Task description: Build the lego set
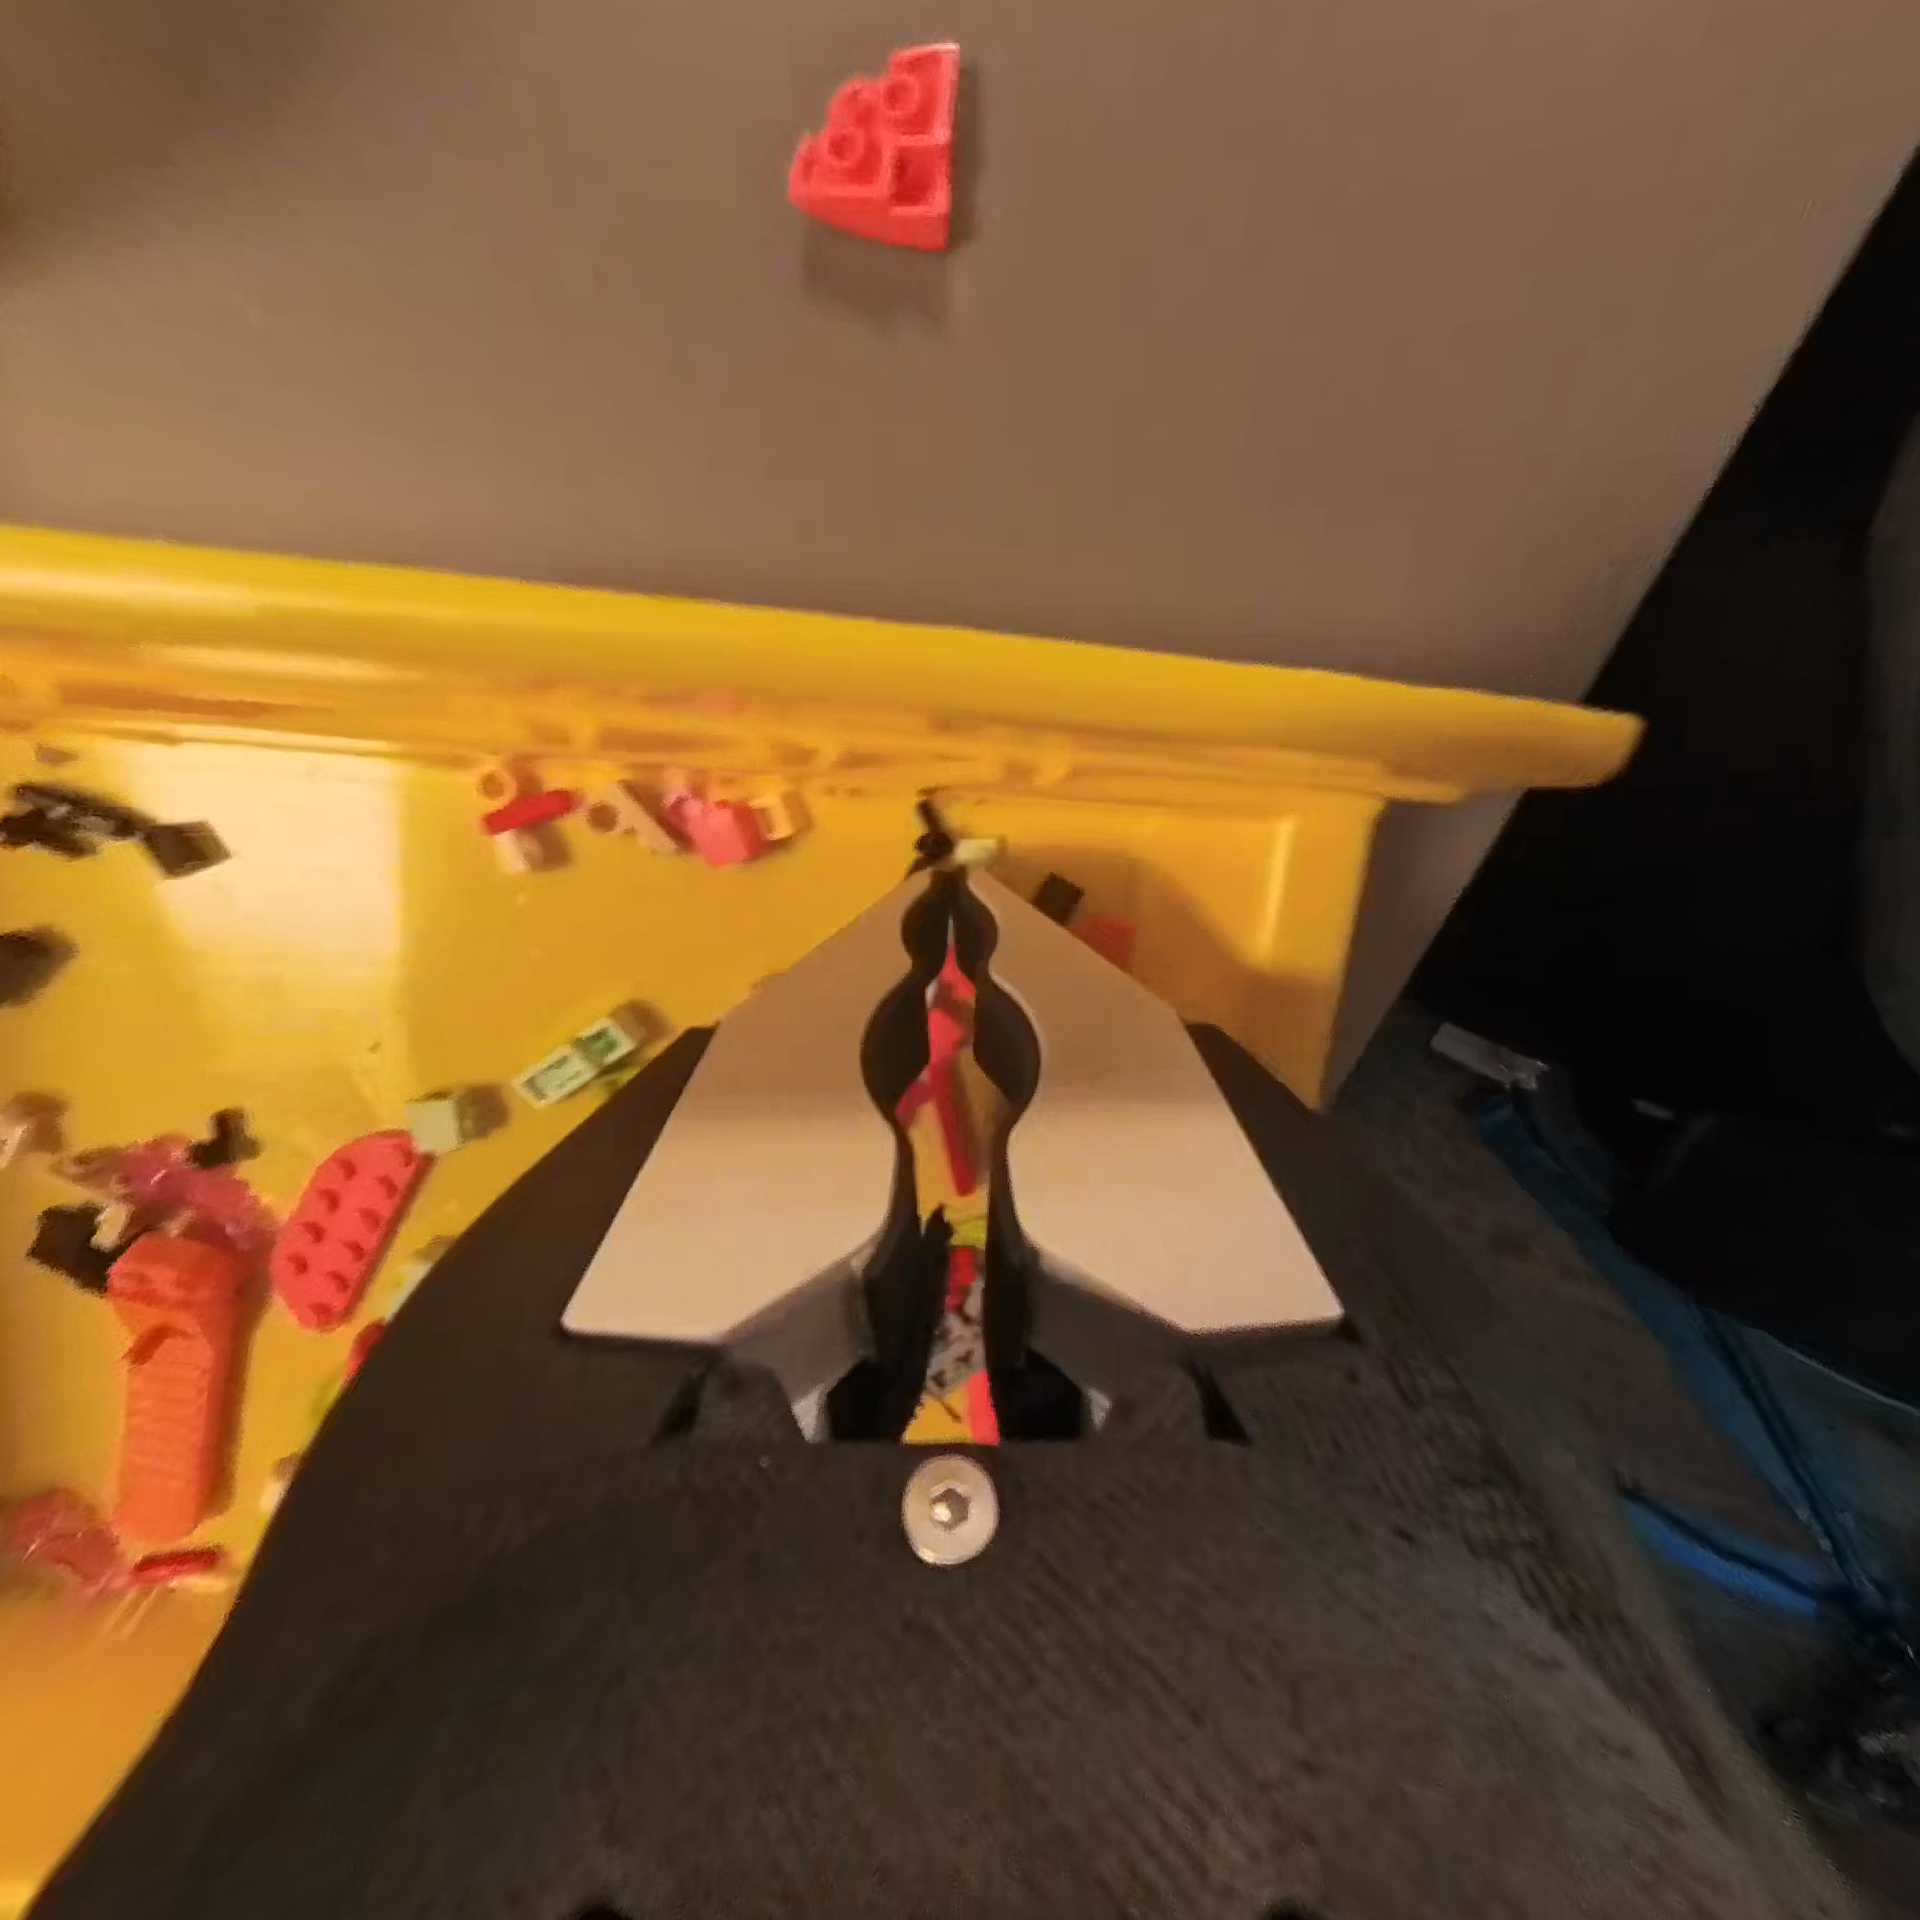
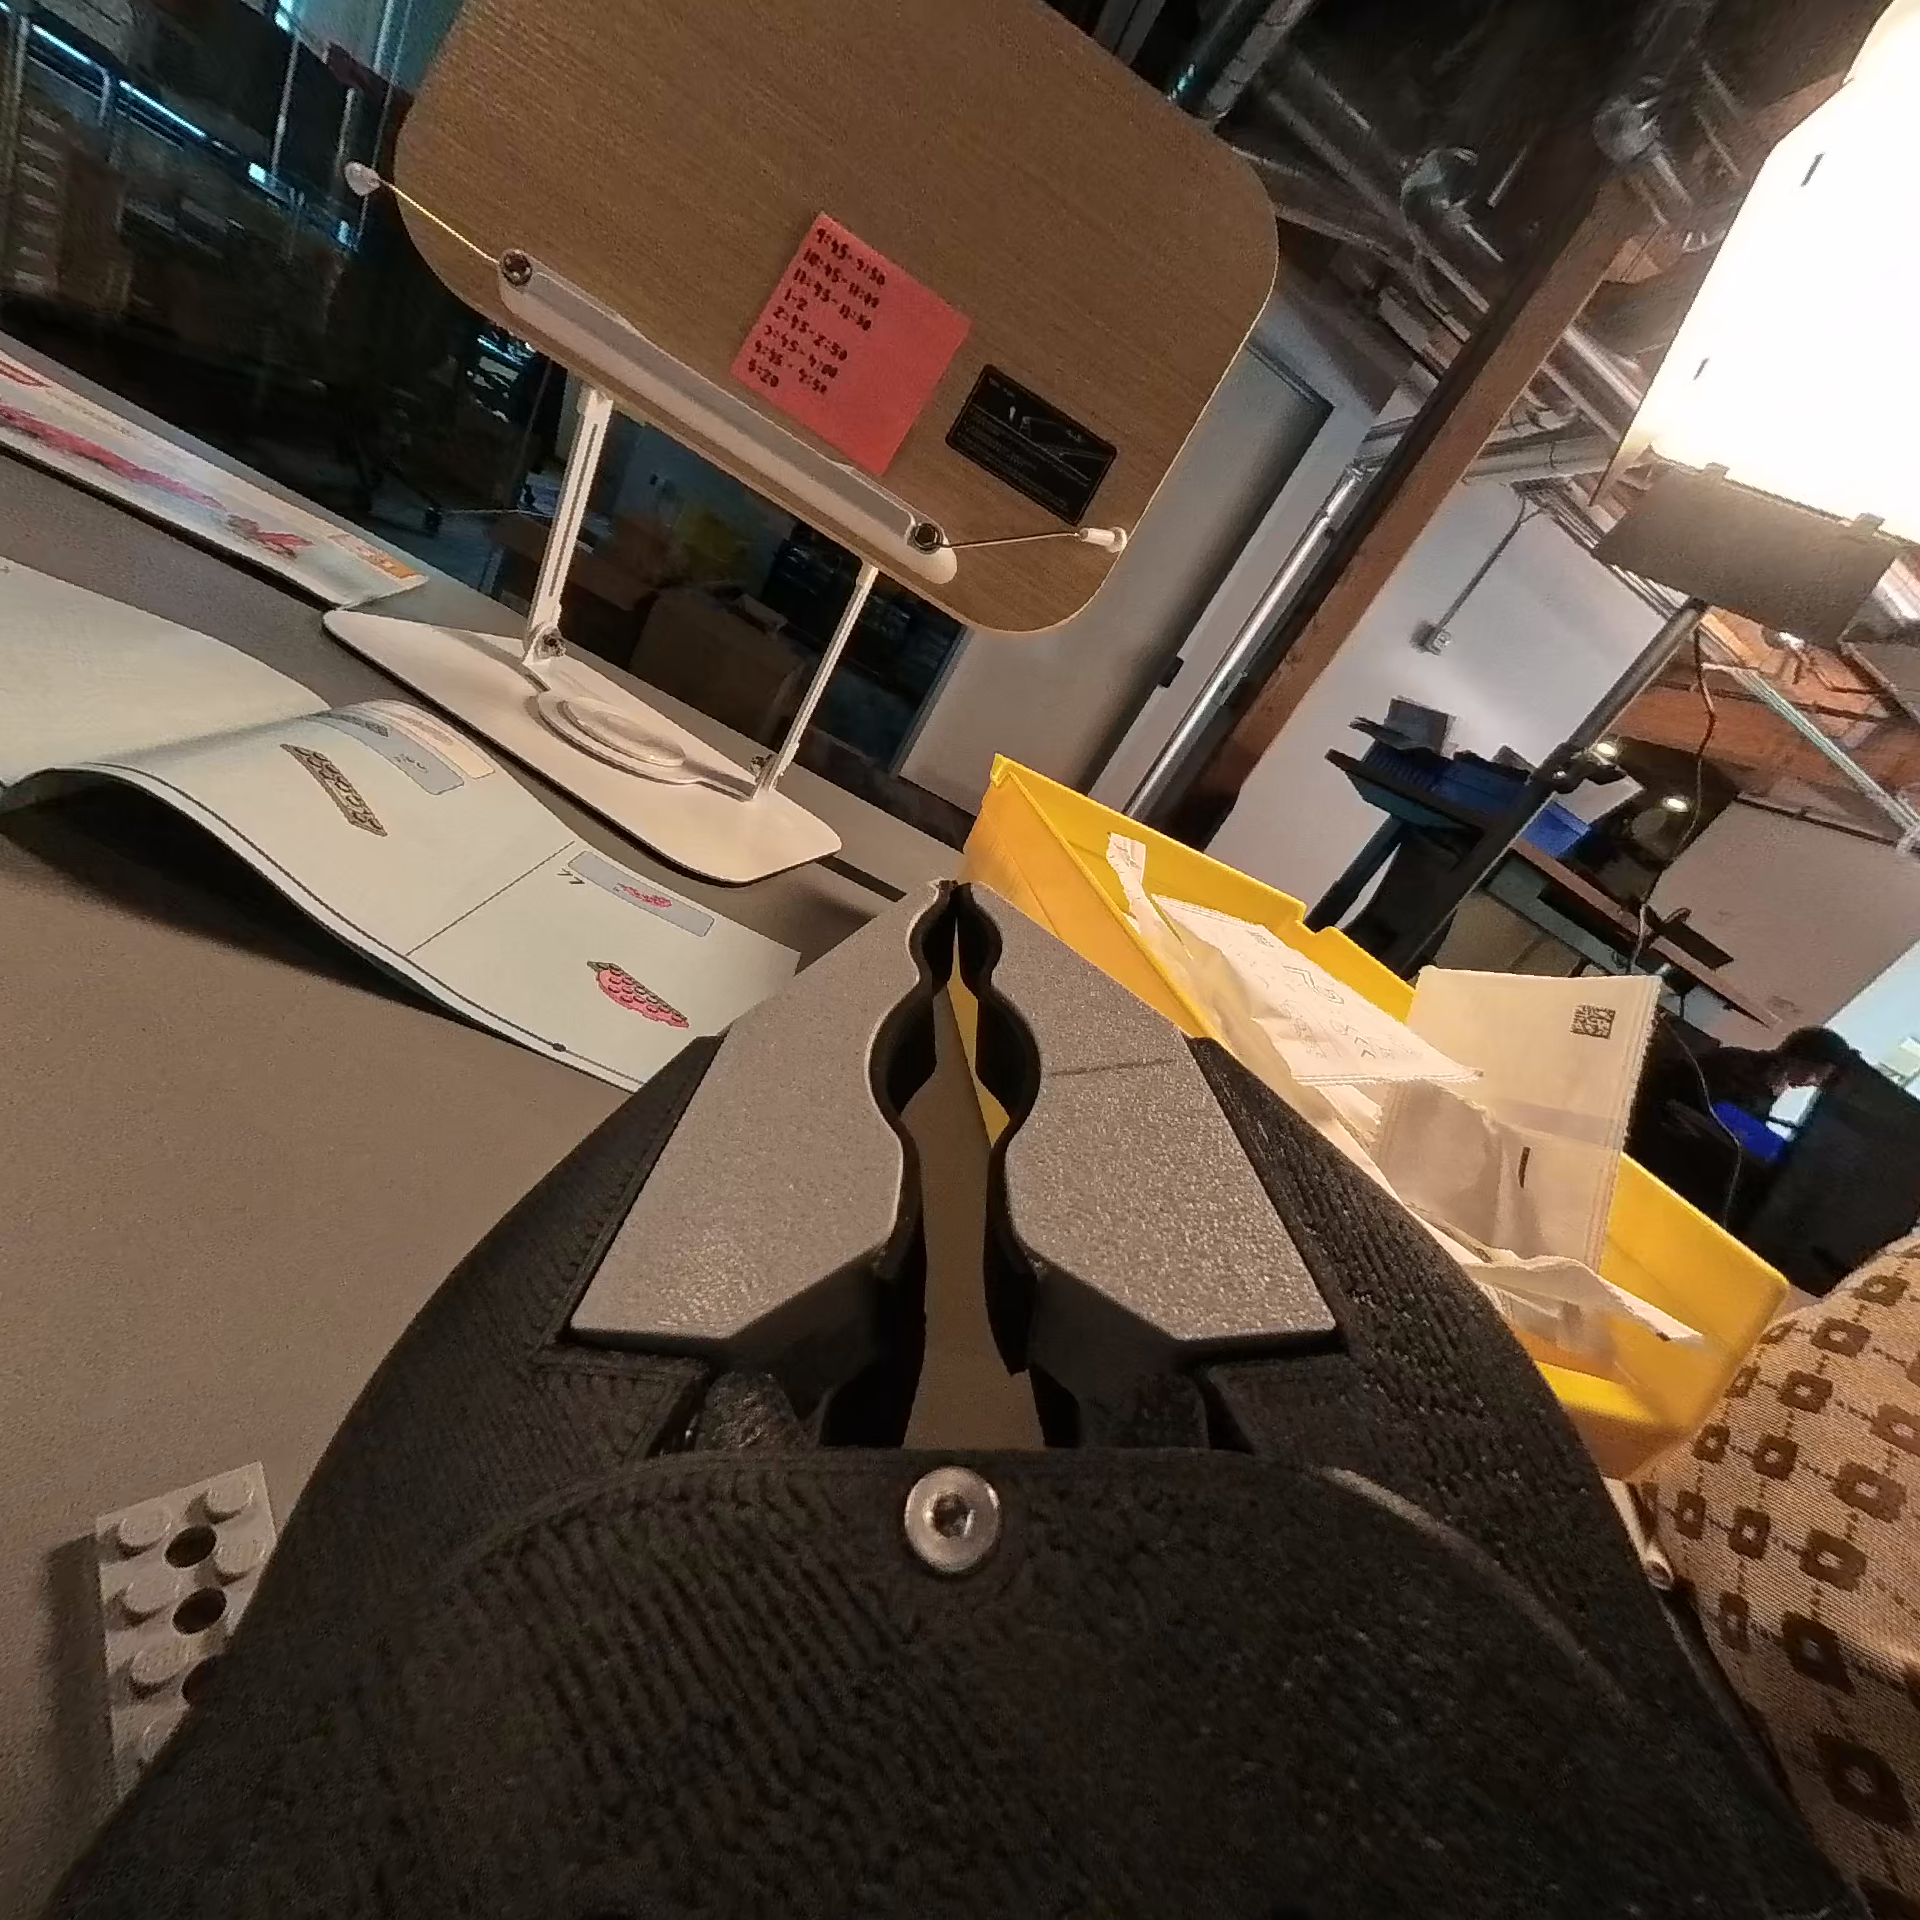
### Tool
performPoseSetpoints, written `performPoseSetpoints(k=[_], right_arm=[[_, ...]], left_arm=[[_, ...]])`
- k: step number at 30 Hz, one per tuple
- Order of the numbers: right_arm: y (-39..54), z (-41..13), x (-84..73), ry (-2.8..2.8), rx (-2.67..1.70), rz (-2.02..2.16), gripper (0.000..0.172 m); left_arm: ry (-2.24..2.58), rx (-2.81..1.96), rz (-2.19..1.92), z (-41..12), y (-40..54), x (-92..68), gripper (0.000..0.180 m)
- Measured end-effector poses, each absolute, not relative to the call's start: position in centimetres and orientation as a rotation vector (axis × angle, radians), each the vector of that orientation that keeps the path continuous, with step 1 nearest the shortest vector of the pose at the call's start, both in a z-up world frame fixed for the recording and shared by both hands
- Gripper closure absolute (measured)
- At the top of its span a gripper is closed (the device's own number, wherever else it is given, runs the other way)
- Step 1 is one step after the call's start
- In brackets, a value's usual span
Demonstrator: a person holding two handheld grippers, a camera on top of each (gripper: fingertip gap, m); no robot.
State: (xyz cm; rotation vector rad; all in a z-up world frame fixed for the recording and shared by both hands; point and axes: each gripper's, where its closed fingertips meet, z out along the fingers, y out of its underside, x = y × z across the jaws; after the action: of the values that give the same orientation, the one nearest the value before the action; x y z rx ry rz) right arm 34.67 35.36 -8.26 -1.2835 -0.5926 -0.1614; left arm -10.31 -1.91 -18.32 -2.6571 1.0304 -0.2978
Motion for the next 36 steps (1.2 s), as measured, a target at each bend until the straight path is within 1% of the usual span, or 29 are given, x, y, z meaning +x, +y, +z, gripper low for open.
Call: performPoseSetpoints(k=[5,7,10,15,22,26,33,36], right_arm=[[35.3,-8.3,34.7,-0.593,-1.283,-0.16,0.172],[35.3,-8.3,34.6,-0.593,-1.283,-0.159,0.172],[35.3,-8.2,34.7,-0.592,-1.283,-0.157,0.172],[35.3,-8.2,34.7,-0.591,-1.282,-0.155,0.172],[35.3,-8.2,34.8,-0.584,-1.282,-0.149,0.172],[35.3,-8.1,34.7,-0.583,-1.28,-0.141,0.172],[35.2,-8.1,34.7,-0.581,-1.277,-0.13,0.172],[35.2,-8.1,34.7,-0.579,-1.276,-0.13,0.172]], left_arm=[[0.95,-2.725,-0.091,-18.7,-1.4,-13.5,0.18],[0.956,-2.668,-0.155,-18.2,-1.4,-12.6,0.18],[0.95,-2.598,-0.274,-17.4,-1.4,-10.6,0.171],[1.02,-2.653,-0.229,-18.7,-2.2,-10.3,0.164],[1.007,-2.675,-0.199,-18.7,-2.1,-10.2,0.158],[1.009,-2.669,-0.142,-18.8,-1.8,-10.4,0.159],[0.987,-2.631,-0.148,-18.7,-1.6,-10.0,0.14],[1.024,-2.588,-0.12,-18.7,-1.4,-10.0,0.143]])
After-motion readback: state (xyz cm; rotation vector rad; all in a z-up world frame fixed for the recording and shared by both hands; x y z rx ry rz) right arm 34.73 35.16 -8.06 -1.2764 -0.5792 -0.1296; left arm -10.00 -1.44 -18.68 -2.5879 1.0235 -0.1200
